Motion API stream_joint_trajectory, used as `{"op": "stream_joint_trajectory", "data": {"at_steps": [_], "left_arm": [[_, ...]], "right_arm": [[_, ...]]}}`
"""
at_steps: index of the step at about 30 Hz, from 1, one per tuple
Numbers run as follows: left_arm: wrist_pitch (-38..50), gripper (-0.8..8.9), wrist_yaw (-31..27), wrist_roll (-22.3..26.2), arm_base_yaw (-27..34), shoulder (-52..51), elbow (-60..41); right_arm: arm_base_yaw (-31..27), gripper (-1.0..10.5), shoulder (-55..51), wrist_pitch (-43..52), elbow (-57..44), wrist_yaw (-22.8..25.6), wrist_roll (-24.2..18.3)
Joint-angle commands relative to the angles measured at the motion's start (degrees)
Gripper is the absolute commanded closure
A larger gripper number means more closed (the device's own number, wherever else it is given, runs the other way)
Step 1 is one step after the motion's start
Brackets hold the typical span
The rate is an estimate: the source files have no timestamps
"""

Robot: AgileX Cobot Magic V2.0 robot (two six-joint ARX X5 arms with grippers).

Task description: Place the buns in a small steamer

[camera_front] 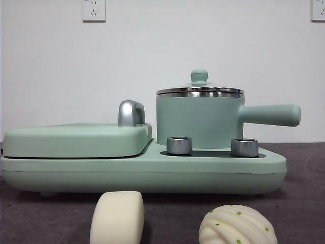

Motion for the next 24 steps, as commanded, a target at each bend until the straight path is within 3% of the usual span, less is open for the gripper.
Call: {"op": "stream_joint_trajectory", "data": {"at_steps": [1, 3, 5, 15, 19, 24], "left_arm": [[0.74, 4.59, 0.28, 0.68, -0.2, 0.74, 0.96], [0.72, 3.68, 0.26, 0.66, -0.2, 0.92, 0.96], [0.76, 3.37, 0.26, 0.42, -0.2, 1.22, 0.96], [3.72, 3.35, 0.31, -0.2, -1.36, 9.07, 4.42], [2.73, 3.35, 0.31, 1.09, -2.62, 16.76, 11.02], [-4.07, 3.36, -0.07, 6.38, -5.46, 28.37, 23.71]], "right_arm": [[0.02, 5.5, 0.24, 0.17, 0.98, 0.02, -0.63], [0.02, 4.4, 0.24, 0.17, 0.98, 0.02, -0.63], [0.02, 4.3, 0.24, 0.17, 0.98, 0.0, -0.63], [0.02, 4.3, 0.24, 0.17, 0.98, -0.04, -0.61], [0.02, 4.3, 0.24, 0.17, 0.98, -0.07, -0.59], [0.02, 4.3, 0.24, 0.2, 0.98, -0.11, -0.15]]}}
